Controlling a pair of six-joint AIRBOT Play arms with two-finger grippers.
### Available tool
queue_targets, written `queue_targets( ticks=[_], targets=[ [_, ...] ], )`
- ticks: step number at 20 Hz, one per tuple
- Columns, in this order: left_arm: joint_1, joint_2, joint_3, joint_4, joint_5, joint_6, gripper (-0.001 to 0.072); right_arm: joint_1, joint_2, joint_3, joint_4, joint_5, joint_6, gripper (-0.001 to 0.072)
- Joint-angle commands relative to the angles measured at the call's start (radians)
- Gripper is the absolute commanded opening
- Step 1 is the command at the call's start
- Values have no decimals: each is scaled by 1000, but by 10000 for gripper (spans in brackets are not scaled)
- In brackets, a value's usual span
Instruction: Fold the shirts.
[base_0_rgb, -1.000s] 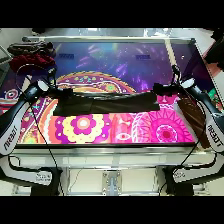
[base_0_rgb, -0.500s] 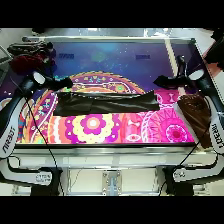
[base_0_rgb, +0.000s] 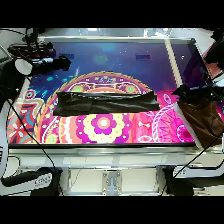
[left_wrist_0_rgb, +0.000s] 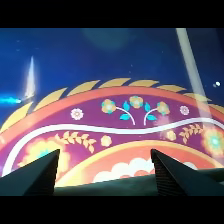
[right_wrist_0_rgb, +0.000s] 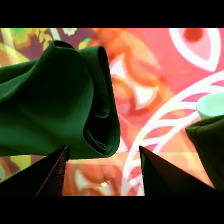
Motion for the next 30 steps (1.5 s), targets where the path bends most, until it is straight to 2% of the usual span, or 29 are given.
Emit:
queue_targets(
  ticks=[1,4,7,14,16,20,21,22,23,25,26,30],
  targets=[
    [-72,-57,41,2,-2,-2,650,-45,-130,-66,204,55,-87,535],
    [-146,-185,144,2,-65,-19,649,2,-250,-64,306,45,-163,535],
    [-207,-298,222,2,-138,-20,649,42,-316,-55,327,20,-199,536],
    [-238,-340,224,2,-320,-19,642,85,-338,21,321,-31,-173,524],
    [-238,-340,224,1,-322,-19,642,111,-338,23,321,-32,-173,463],
    [-238,-340,222,2,-323,-19,641,159,-337,39,325,-37,-176,46],
    [-238,-341,222,2,-325,-19,641,167,-335,54,325,-29,-177,12],
    [-238,-342,222,2,-328,-19,639,175,-335,79,329,-6,-176,12],
    [-238,-346,222,2,-334,-19,576,181,-335,109,335,29,-175,12],
    [-238,-364,221,1,-364,-19,163,199,-323,185,337,114,-161,11],
    [-240,-381,220,0,-387,-20,17,209,-307,217,336,132,-141,11],
    [-273,-467,220,-2,-464,-19,12,282,-229,354,335,150,-71,11]
  ],
)
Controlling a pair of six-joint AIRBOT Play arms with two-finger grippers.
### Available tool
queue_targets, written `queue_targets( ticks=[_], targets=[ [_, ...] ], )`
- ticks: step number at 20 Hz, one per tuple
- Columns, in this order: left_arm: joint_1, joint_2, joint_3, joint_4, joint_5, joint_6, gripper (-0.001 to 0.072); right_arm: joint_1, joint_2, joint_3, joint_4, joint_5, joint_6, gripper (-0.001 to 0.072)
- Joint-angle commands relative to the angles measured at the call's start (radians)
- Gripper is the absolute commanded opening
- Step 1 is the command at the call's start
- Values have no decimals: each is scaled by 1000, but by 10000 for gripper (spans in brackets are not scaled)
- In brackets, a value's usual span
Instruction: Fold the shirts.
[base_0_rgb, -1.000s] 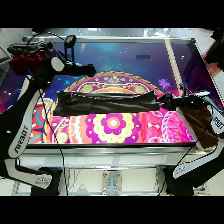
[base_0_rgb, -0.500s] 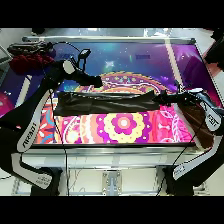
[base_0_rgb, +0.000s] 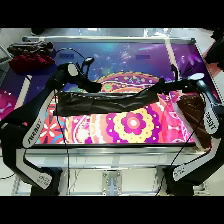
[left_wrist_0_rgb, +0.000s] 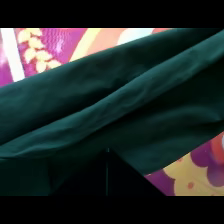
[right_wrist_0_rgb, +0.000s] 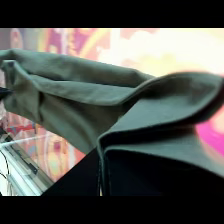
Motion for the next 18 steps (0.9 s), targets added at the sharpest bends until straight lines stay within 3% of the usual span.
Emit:
queue_targets(
  ticks=[1,8,12,18],
  targets=[
    [-34,-71,0,-3,-56,0,12,68,51,131,0,40,71,11],
    [-101,-135,12,4,26,0,12,280,54,419,-39,40,186,9],
    [76,72,50,34,30,24,11,425,54,524,-118,-30,233,8],
    [424,429,50,39,29,39,11,734,-84,524,-146,-330,243,8]
  ],
)
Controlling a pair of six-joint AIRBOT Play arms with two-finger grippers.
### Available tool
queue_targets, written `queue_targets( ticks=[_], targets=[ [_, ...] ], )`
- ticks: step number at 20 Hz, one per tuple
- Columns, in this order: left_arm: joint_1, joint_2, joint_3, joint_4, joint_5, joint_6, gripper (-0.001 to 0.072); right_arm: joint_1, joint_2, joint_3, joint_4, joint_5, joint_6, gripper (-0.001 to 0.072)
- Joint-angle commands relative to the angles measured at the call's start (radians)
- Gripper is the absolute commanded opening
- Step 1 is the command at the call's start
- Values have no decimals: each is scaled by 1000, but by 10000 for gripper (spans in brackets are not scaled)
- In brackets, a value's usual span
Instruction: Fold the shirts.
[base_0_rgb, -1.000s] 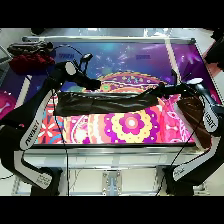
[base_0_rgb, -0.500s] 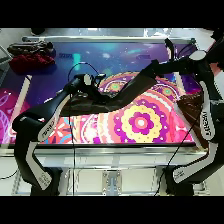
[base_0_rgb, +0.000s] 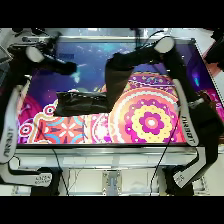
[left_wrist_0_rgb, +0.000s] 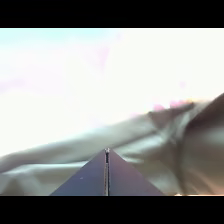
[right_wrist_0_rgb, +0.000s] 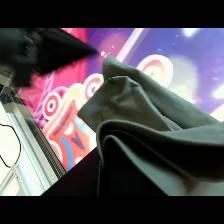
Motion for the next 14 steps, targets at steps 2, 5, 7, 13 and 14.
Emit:
queue_targets(
  ticks=[2,5,7,13,14],
  targets=[
    [213,213,3,5,-2,26,11,255,-170,11,57,-281,9,7],
    [278,249,2,6,-48,39,11,401,-259,11,179,-560,-76,12],
    [290,246,-5,23,-76,39,11,452,-260,17,198,-740,-74,511],
    [292,246,-105,27,-75,57,11,296,-182,71,-105,-535,-33,599],
    [292,246,-117,27,-74,57,11,230,-177,70,-204,-436,25,575]
  ],
)
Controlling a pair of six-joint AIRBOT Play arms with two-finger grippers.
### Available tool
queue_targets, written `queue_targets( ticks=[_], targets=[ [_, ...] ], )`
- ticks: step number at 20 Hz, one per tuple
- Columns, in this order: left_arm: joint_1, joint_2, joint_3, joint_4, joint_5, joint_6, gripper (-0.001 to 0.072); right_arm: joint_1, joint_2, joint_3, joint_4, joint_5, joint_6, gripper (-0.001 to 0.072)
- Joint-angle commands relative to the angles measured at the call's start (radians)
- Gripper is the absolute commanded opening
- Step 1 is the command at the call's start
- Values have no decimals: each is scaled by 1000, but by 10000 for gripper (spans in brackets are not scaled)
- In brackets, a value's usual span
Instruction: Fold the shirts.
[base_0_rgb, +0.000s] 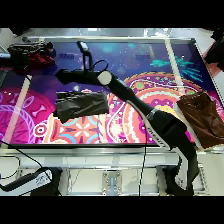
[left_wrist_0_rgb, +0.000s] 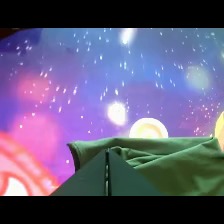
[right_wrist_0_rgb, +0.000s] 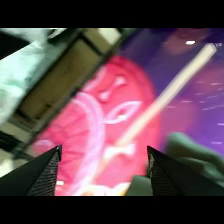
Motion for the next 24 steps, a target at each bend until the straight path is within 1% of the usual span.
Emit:
queue_targets(
  ticks=[1,2,3,4,5,6,7,9,11,15,19,20,22,23,24],
  targets=[
    [6,4,-47,3,-3,5,11,-161,25,-2,-299,236,163,567],
    [6,4,-55,3,3,5,11,-230,24,-33,-340,315,266,566],
    [5,3,-60,3,7,5,11,-288,20,-72,-330,379,328,567],
    [5,3,-61,3,14,5,11,-338,5,-107,-290,457,345,567],
    [5,3,-61,-2,22,5,11,-377,-20,-123,-233,539,341,567],
    [5,3,-61,-9,31,5,11,-406,-56,-125,-163,629,312,569],
    [5,3,-61,-8,38,5,11,-425,-93,-125,-99,690,278,570],
    [5,3,-61,-8,40,5,11,-433,-150,-126,-7,715,259,572],
    [5,3,-61,-8,40,5,11,-422,-190,-126,61,691,218,573],
    [5,3,-61,-8,40,5,11,-380,-245,-126,63,681,219,572],
    [5,3,-61,-8,40,5,11,-311,-260,-127,73,680,214,563],
    [5,3,-61,-8,40,6,11,-294,-260,-127,93,679,189,512],
    [5,3,-61,-8,40,5,11,-265,-259,-125,185,659,131,251],
    [5,3,-61,-8,40,5,11,-260,-259,-112,225,643,127,99],
    [5,3,-61,-8,40,5,11,-257,-258,-80,247,635,117,12]
  ],
)
